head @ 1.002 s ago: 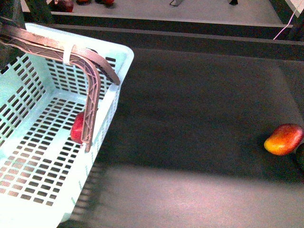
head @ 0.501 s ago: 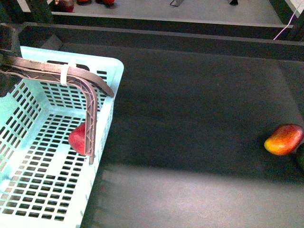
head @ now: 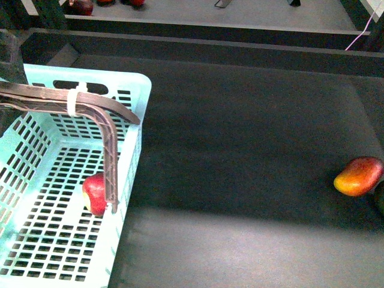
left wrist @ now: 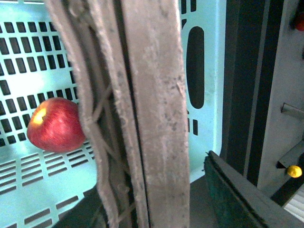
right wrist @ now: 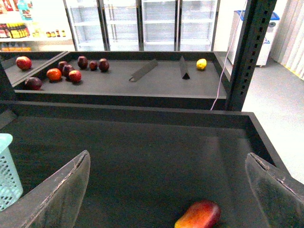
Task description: Pick apple with right arm and hold basket with left
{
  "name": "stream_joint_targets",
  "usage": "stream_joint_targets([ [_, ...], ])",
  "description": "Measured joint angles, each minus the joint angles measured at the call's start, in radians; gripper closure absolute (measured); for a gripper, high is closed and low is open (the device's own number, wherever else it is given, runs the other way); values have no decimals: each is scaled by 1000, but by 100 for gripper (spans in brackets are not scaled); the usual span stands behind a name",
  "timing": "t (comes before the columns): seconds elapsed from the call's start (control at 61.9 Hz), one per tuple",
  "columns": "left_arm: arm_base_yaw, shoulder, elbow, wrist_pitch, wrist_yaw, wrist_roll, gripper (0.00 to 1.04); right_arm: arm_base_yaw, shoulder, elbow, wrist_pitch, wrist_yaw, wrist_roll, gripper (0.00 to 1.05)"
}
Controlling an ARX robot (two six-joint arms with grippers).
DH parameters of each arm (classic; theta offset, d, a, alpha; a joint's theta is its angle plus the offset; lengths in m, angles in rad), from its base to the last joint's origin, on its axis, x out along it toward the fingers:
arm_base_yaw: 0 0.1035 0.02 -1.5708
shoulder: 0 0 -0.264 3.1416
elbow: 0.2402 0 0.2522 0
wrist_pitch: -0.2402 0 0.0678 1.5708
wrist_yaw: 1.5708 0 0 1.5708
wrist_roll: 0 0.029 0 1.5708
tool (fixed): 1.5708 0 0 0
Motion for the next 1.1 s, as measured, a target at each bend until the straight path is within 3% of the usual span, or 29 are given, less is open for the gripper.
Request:
stream_joint_targets([
  [0.275, 4, -160, -51, -47, -10, -4, 6, 0, 0, 0, 0, 0, 0, 9],
  [0.55, -13, -441, -121, -159, -54, 1, 7, 0, 0, 0, 0, 0, 0, 9],
  [0.76, -65, -491, -117, -201, -68, 5, 7, 0, 0, 0, 0, 0, 0, 9],
  [0.792, -62, -495, -140, -127, -60, 68, 10, 0, 0, 0, 0, 0, 0, 9],
  [0.873, -42, -527, -300, 297, -24, 418, 25, 0, 0, 0, 0, 0, 0, 9],
  [0.921, -23, -559, -406, 529, -2, 753, 36, 0, 0, 0, 0, 0, 0, 9],
  [1.035, 18, -640, -507, 706, 29, 1239, 57, 0, 0, 0, 0, 0, 0, 9],
  [1.099, 35, -676, -539, 709, 47, 1360, 68, 0, 0, 0, 0, 0, 0, 9],
])
